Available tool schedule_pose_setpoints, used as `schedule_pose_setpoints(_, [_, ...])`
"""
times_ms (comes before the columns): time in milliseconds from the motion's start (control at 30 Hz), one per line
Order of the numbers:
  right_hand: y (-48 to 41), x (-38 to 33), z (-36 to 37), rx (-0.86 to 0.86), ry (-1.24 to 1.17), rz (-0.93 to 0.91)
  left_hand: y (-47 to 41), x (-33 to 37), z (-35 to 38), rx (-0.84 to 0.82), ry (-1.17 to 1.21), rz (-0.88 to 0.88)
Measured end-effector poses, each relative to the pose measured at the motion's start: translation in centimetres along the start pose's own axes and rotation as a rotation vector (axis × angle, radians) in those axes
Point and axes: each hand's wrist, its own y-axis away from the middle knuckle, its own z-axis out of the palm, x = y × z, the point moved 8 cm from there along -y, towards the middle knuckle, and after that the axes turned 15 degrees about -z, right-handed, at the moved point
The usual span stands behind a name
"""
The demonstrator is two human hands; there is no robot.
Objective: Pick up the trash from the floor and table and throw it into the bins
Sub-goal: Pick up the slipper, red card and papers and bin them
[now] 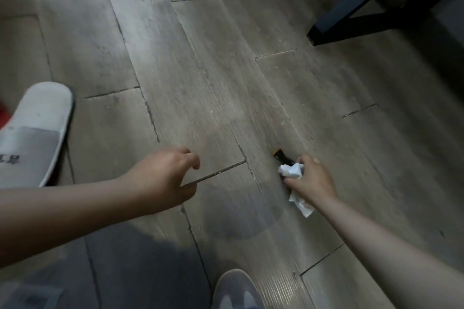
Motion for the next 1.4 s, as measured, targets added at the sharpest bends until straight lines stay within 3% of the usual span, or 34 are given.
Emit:
schedule_pose_setpoints(133, [-0.4,-9.0,1.9,-0.033,-0.066,-0.229,2.2,-3.5,0.0,-0.049,-0.04,-0.055])
schedule_pose_setpoints(300, [-0.7,-19.2,4.5,-0.2,-0.061,-0.418,6.0,-8.4,-0.7,-0.079,-0.076,-0.131])
schedule_pose_setpoints(667, [-3.6,-29.3,8.1,-0.315,0.055,-0.531,11.9,-16.0,1.5,-0.083,-0.019,-0.348])
schedule_pose_setpoints(833, [-5.0,-31.3,10.5,-0.435,0.235,-0.658,12.5,-18.2,-0.2,0.087,0.129,-0.428])
schedule_pose_setpoints(933, [-3.9,-32.6,9.8,-0.323,0.26,-0.775,12.4,-19.6,-0.8,0.163,0.142,-0.448])
schedule_pose_setpoints(1000, [-1.7,-34.3,8.5,-0.172,0.183,-0.941,12.3,-20.1,-1.2,0.203,0.143,-0.453])
schedule_pose_setpoints(1067, [1.5,-35.9,8.1,-0.135,0.072,-1.099,12.5,-20.5,-1.5,0.24,0.137,-0.456])
schedule_pose_setpoints(1233, [10.2,-38.1,11.5,-0.355,0.022,-1.385,14.5,-22.4,-1.3,0.256,0.102,-0.421])
schedule_pose_setpoints(1400, [16.2,-39.5,17.6,-0.643,0.027,-1.529,18.4,-24.7,-0.1,0.084,0.033,-0.369])
